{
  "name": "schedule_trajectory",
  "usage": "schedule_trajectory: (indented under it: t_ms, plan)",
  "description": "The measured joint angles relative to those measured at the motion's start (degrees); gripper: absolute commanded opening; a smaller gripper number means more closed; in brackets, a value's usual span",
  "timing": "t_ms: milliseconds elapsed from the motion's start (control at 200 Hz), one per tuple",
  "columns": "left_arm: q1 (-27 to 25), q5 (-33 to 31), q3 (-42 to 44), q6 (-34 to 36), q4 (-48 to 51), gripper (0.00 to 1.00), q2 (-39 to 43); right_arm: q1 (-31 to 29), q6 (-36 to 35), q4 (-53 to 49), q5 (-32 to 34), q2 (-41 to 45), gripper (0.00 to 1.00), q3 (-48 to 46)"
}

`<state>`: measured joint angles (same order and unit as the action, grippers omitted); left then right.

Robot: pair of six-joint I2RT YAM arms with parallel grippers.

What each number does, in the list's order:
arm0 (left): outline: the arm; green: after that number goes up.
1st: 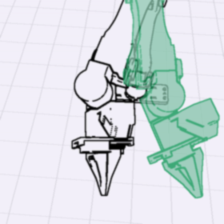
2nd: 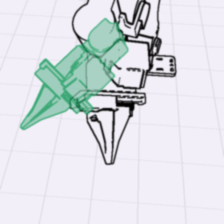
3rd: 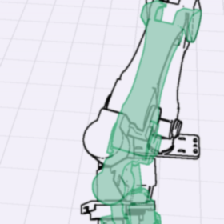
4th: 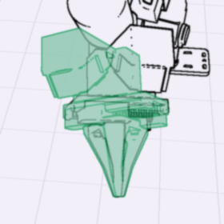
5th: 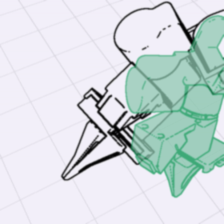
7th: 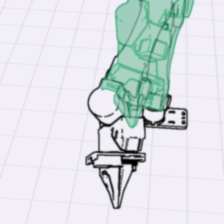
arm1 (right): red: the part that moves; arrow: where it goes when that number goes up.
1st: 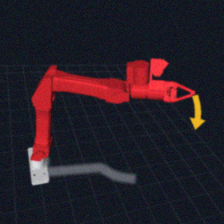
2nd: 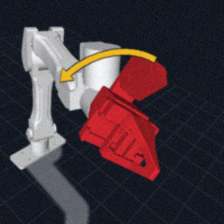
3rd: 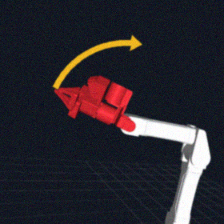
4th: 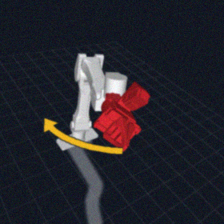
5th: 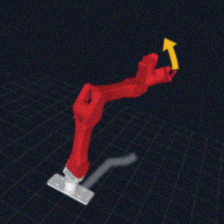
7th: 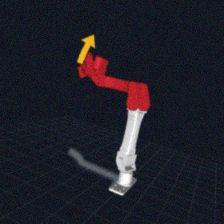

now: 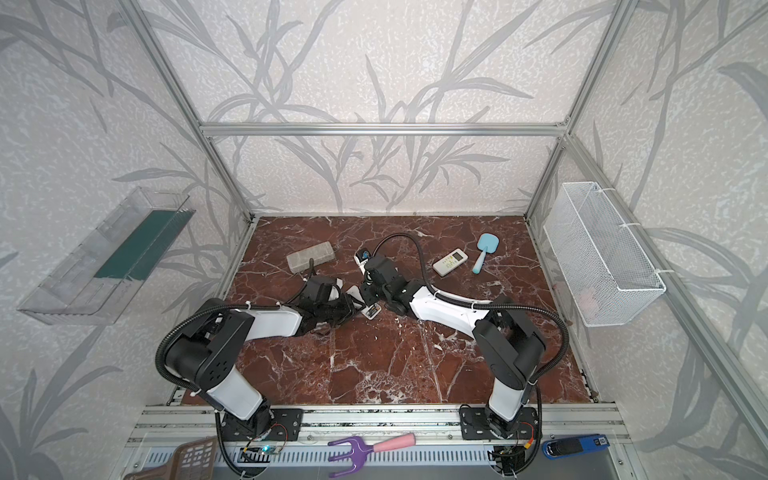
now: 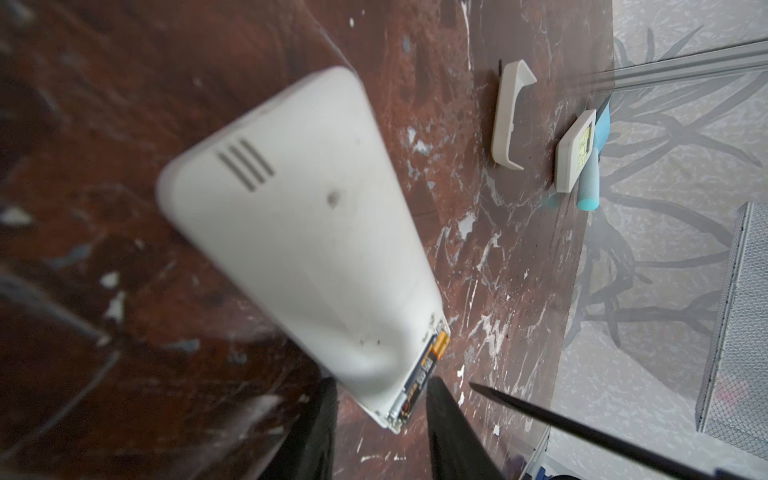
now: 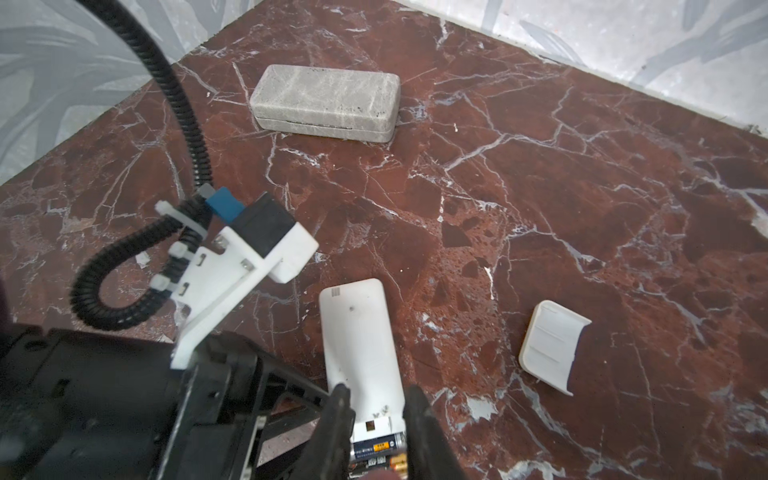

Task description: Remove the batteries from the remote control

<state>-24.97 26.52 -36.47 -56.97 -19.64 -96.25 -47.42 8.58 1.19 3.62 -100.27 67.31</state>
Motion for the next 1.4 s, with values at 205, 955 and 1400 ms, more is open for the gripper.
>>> schedule_trajectory:
  t_ms: [205, 955, 1400]
  plan:
    - [0.8, 0.3, -3.1, 0.4, -0.1, 0.33, -3.1, 0.0, -1.1, 1.4, -1.7, 0.0, 0.0, 0.0]
    - [1.4, 2.7, -4.3, 0.4, -0.7, 0.37, -4.8, 1.4, -4.7, 3.3, 0.0, -0.8, 0.0, -3.2]
    - [0.6, 2.0, -0.3, -1.2, -1.7, 0.38, -1.5, 1.4, 2.9, 4.9, 3.7, -0.5, 0.0, -4.9]
